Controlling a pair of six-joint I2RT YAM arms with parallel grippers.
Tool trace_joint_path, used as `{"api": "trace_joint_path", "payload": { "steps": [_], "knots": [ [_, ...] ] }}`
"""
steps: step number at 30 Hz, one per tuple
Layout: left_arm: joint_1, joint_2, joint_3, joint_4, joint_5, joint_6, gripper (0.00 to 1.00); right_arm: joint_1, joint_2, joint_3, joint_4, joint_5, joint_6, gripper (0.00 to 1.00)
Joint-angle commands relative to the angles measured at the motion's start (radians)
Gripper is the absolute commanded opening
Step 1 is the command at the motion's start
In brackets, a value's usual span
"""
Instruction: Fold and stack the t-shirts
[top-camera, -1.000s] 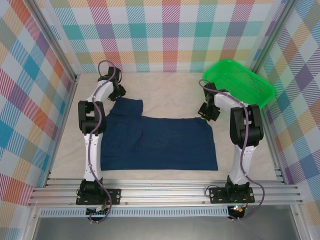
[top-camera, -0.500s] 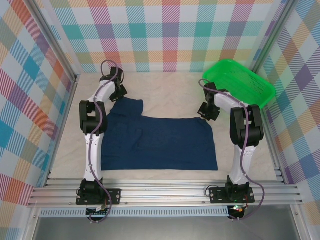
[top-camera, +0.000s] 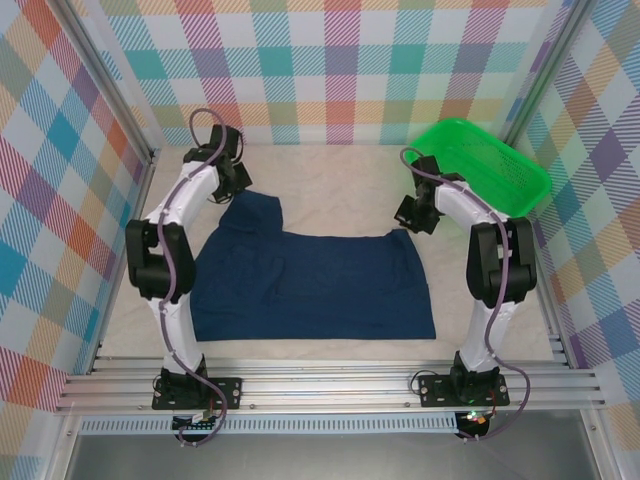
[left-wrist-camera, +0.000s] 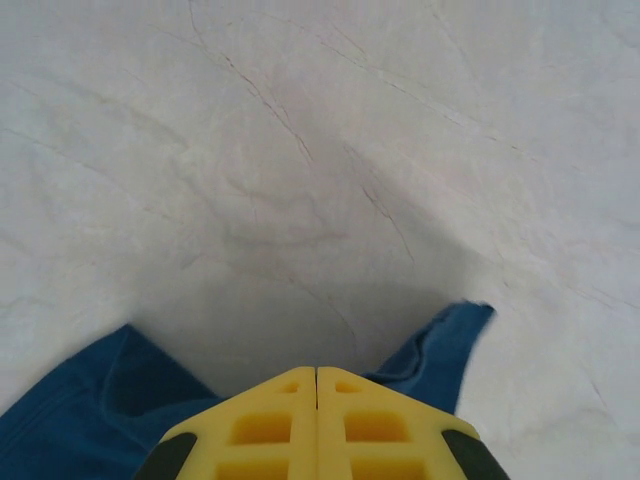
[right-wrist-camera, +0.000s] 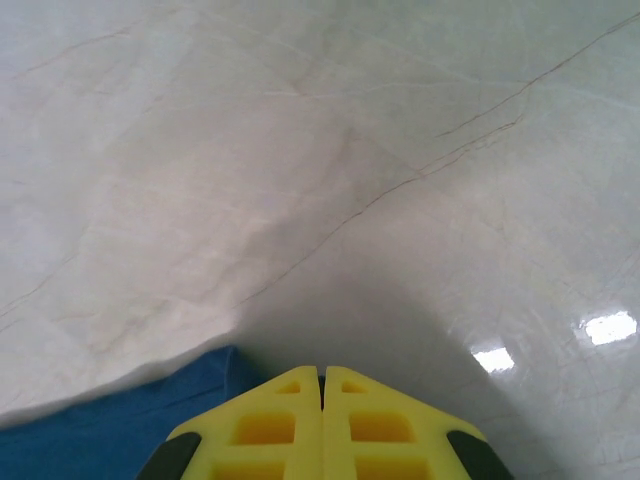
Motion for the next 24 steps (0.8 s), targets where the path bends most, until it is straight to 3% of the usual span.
{"api": "trace_joint_path", "payload": {
  "steps": [1, 13, 24],
  "knots": [
    [0.004, -0.101, -0.088, 0.000, 0.040, 0.003, 0.00, 0.007, -0.058, -0.019, -0.031, -0.043, -0.027, 0.00],
    [0.002, -0.510, -0.463, -0.076, 0.010, -0.081, 0.00, -0.002, -0.201, -0.201, -0.084, 0.035, -0.052, 0.00],
    [0.004, -0.905, -0.710, -0.240, -0.217, -0.201, 0.00, -0.004, -0.284, -0.286, -0.168, 0.088, 0.001, 0.00]
  ]
}}
